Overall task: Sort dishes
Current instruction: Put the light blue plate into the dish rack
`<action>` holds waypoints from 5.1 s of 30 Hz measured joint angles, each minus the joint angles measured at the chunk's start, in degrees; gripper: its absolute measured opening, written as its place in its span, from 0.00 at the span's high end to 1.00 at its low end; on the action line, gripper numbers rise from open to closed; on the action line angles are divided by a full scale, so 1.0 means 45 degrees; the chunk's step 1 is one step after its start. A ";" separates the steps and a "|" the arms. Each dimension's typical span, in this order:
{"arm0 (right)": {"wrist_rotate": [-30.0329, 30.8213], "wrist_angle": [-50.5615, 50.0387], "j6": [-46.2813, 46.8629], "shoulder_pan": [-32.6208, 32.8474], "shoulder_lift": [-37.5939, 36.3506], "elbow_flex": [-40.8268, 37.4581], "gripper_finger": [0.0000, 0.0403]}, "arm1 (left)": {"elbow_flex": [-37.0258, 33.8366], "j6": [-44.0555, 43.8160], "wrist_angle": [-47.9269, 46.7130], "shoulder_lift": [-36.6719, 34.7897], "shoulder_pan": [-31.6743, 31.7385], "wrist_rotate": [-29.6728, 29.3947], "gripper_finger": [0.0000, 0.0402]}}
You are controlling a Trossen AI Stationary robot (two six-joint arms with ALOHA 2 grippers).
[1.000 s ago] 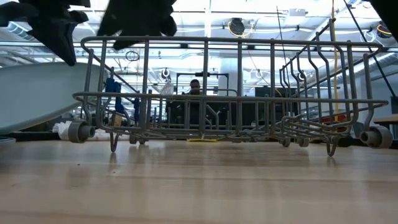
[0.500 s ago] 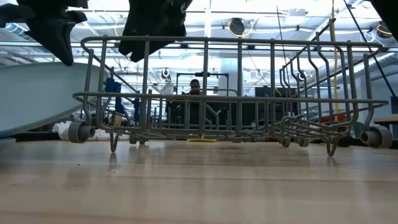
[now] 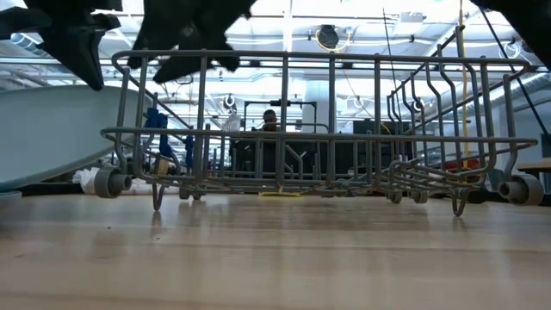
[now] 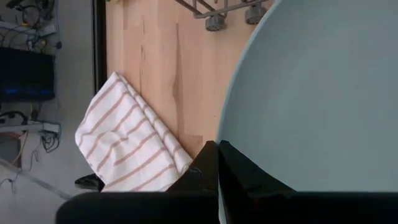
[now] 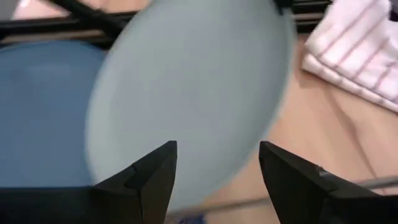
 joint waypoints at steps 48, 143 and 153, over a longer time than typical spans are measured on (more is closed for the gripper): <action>-0.3434 0.1808 0.0810 -0.1550 0.1142 0.0010 0.80 | -0.0005 0.0350 0.0651 0.0010 0.0000 -0.0238 1.00; 1.4129 -0.8283 0.1682 0.2445 -0.4222 0.3283 0.99 | 0.6445 0.1559 0.5350 -0.4297 0.0000 0.0962 0.52; 1.5398 -1.0160 0.5303 0.3545 -0.3186 0.3288 0.99 | 0.6445 -0.0956 0.5469 -0.3033 0.0000 0.0792 0.52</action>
